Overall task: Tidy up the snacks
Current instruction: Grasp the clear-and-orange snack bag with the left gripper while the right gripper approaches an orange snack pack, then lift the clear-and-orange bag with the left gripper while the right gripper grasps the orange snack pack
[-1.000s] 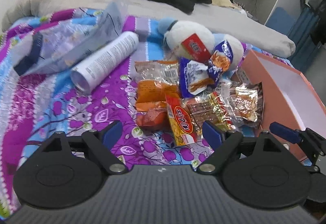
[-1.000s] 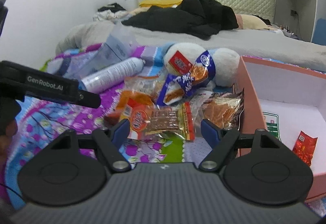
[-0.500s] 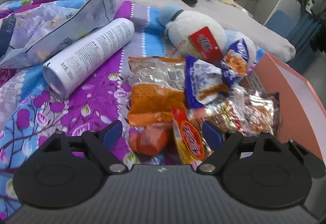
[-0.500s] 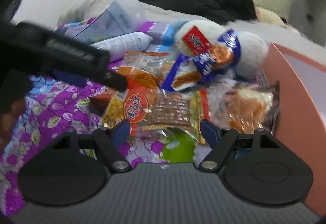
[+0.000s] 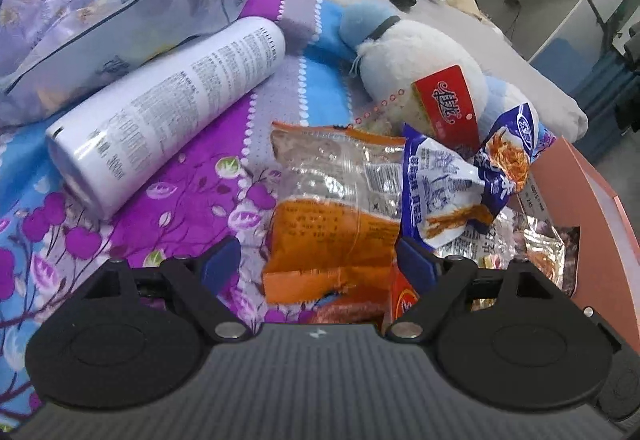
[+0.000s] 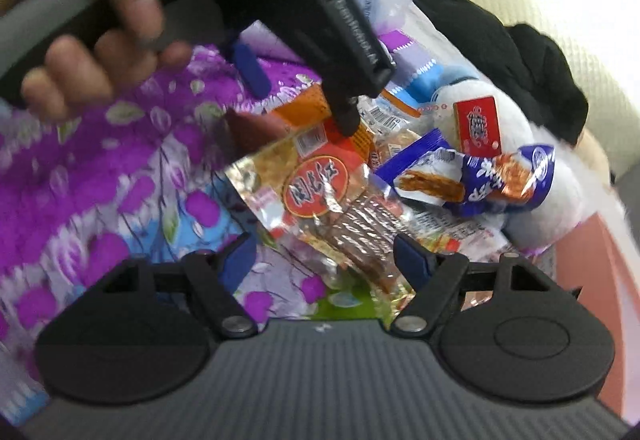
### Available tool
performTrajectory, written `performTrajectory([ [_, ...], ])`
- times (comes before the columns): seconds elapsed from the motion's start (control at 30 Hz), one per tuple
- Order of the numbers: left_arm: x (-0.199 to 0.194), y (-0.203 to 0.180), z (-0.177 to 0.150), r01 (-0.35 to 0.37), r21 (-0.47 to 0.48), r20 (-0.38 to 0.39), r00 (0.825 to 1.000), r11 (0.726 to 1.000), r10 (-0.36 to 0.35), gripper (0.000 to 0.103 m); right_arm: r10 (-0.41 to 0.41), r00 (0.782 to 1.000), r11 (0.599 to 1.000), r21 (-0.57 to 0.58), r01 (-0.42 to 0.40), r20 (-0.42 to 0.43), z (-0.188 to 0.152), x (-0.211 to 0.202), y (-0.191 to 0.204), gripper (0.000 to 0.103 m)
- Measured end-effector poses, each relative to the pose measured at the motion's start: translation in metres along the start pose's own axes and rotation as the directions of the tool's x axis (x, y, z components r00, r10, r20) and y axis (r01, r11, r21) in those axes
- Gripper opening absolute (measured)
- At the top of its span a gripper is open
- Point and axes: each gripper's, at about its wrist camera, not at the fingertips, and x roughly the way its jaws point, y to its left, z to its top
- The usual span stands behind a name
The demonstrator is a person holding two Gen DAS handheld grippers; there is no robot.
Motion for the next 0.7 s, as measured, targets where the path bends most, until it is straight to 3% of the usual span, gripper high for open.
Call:
performTrajectory([
  [0.07, 0.005, -0.001, 0.004, -0.010, 0.005, -0.001, 1.000, 1.000, 0.010, 0.088, -0.002, 1.000, 1.000, 0.005, 0.002, 0.002, 0.000, 0.004, -0.002, 0.074],
  [0.13, 0.010, -0.003, 0.007, -0.008, 0.017, -0.004, 1.000, 1.000, 0.008, 0.090, 0.008, 1.000, 1.000, 0.011, -0.008, 0.001, 0.001, 0.008, -0.003, 0.059],
  [0.2, 0.016, -0.005, 0.008, 0.001, 0.031, -0.008, 1.000, 1.000, -0.001, 0.095, 0.013, 1.000, 1.000, 0.007, -0.013, -0.002, 0.002, 0.010, -0.005, 0.054],
  [0.37, 0.025, -0.017, 0.010, -0.017, 0.095, -0.015, 1.000, 0.995, 0.019, 0.094, -0.001, 1.000, 1.000, -0.002, 0.001, -0.031, 0.005, 0.012, -0.001, 0.029],
  [0.47, 0.026, -0.024, 0.008, -0.058, 0.134, -0.007, 0.998, 0.989, 0.059, 0.079, -0.014, 0.999, 1.000, -0.012, 0.014, -0.032, 0.006, 0.007, 0.002, 0.023],
  [0.53, 0.025, -0.024, 0.006, -0.058, 0.144, -0.006, 0.998, 0.988, 0.060, 0.076, -0.019, 0.999, 1.000, -0.012, 0.018, -0.032, 0.007, 0.004, 0.003, 0.022],
  [0.6, 0.021, -0.024, 0.005, -0.056, 0.144, -0.008, 0.998, 0.988, 0.058, 0.070, -0.023, 0.999, 1.000, -0.008, 0.023, -0.033, 0.006, -0.001, 0.003, 0.010],
  [0.7, 0.012, -0.023, 0.002, -0.061, 0.125, -0.003, 0.998, 0.990, 0.062, 0.067, -0.027, 0.999, 1.000, 0.004, 0.027, -0.033, 0.006, -0.009, 0.002, 0.007],
])
